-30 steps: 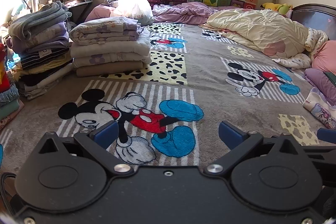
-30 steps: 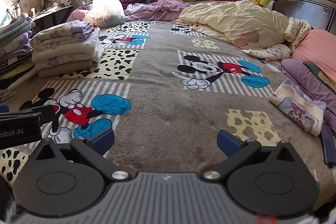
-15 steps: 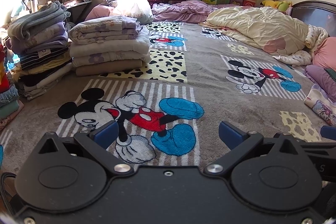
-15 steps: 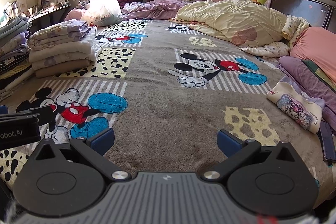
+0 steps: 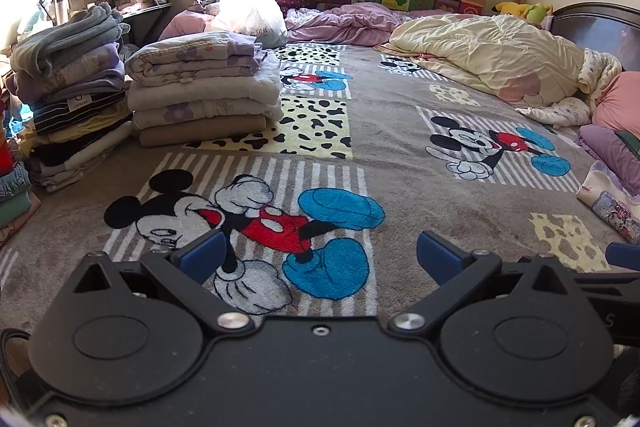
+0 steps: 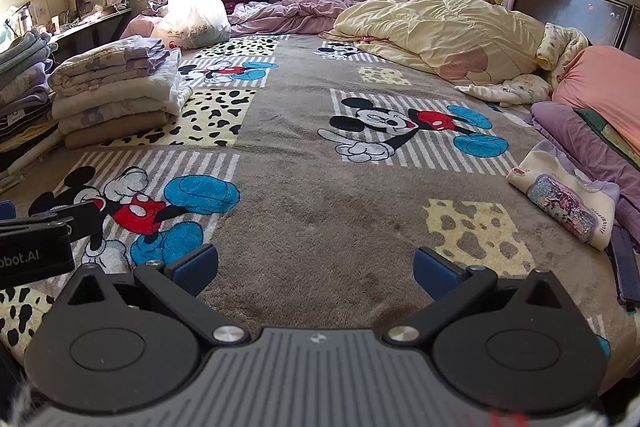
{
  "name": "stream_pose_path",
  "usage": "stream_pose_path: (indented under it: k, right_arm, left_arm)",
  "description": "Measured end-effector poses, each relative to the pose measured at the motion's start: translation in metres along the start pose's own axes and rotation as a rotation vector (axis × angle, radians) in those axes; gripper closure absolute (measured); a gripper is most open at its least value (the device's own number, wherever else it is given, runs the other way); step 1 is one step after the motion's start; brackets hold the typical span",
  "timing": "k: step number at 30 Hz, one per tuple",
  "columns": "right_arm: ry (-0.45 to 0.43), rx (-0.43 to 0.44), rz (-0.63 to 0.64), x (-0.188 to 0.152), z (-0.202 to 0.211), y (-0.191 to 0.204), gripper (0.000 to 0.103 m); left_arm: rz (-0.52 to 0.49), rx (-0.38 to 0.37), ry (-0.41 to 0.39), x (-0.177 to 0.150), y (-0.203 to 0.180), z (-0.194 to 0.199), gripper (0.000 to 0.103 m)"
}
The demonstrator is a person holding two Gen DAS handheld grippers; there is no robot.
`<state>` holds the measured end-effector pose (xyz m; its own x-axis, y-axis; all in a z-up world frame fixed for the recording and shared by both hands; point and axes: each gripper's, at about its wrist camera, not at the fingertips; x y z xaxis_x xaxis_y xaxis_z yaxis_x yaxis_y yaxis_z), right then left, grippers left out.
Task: Fold clothes
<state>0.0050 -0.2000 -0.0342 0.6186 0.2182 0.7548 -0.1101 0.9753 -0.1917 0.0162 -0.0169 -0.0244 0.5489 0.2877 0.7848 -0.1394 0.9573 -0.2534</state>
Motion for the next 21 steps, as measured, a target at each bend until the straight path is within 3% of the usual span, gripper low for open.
stream_pose_path:
  k: [12, 21]
  right_arm:
    - [0.013, 0.012, 0.005, 0.002, -0.012, 0.002, 0.000]
    - [-0.010, 0.080, 0.018, 0.027, -0.040, 0.008, 0.000]
  left_arm:
    - [0.018, 0.010, 0.017, 0.002, 0.009, -0.014, 0.000]
    - [0.095, 0.065, -0.064, 0.054, 0.045, -0.039, 0.000]
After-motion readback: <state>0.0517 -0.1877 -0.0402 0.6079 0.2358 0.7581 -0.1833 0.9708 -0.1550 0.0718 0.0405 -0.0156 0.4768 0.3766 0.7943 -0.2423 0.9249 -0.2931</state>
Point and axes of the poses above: each gripper's, at about its wrist camera, not at the fingertips, and z roughly against the way its jaws point, y to its left, x to its top, and after that the axes turned 15 degrees about z, right-handed
